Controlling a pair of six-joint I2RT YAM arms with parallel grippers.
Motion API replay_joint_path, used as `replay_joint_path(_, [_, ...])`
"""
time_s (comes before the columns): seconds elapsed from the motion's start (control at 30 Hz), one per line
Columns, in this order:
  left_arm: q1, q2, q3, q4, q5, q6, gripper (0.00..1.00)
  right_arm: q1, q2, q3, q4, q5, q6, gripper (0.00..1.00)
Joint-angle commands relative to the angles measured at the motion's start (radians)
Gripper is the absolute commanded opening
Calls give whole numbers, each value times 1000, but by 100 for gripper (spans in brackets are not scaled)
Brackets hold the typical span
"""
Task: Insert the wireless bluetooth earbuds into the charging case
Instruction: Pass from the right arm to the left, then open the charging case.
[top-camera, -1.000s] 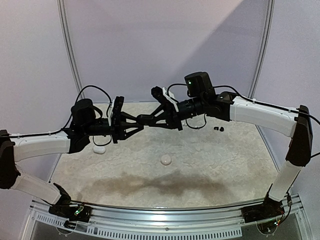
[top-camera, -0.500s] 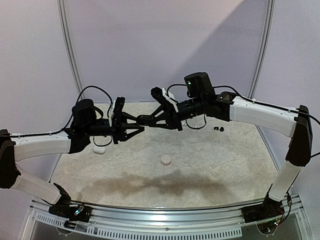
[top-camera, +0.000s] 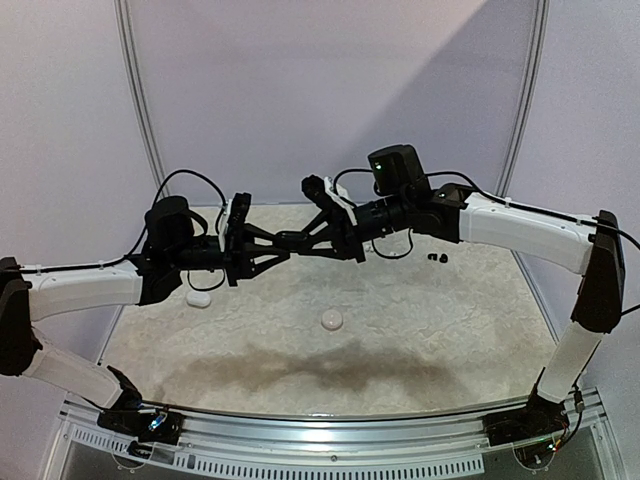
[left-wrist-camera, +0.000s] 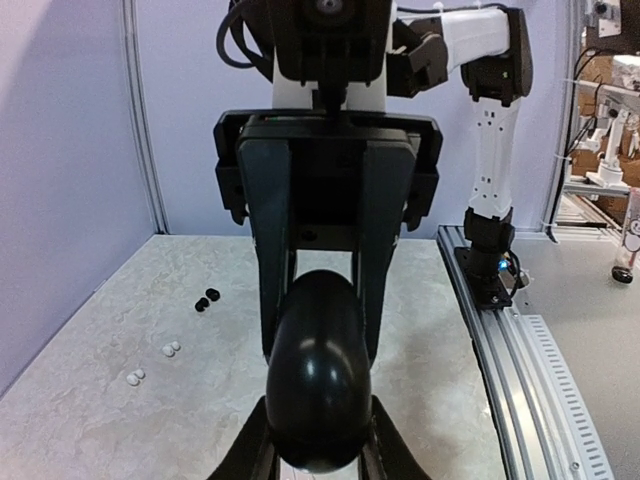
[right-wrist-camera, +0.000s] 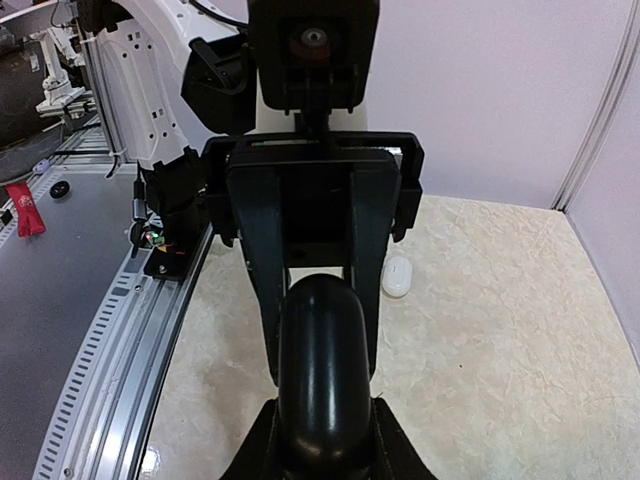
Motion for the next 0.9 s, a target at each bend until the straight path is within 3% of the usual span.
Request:
replay_joint_path(0.0, [-22, 9, 29, 3, 16, 13, 0, 3, 20, 15, -12, 32, 3, 0])
replay_joint_path(0.03, [-22, 8, 29, 4, 15, 13, 0, 3, 20, 14, -14, 37, 3, 3])
replay_joint_path(0.17, [-22, 4, 26, -10, -2, 25, 0, 3, 21, 17, -10, 89, 25, 46])
replay_joint_path(0.27, [-23, -2, 24, -34, -9, 79, 0, 3, 19, 23, 2, 131, 49, 57])
replay_joint_path(0.5, [-40, -14, 30, -132, -20, 223, 0, 3, 35, 40, 34, 166, 105, 60])
replay_joint_path(0.67, [-53, -21, 21, -264, -101, 426, 0, 2, 39, 78, 2, 160, 110, 60])
replay_joint_path(0.87, [-56, -22, 23, -300, -117, 492, 0, 0, 40, 85, -11, 187, 113, 60])
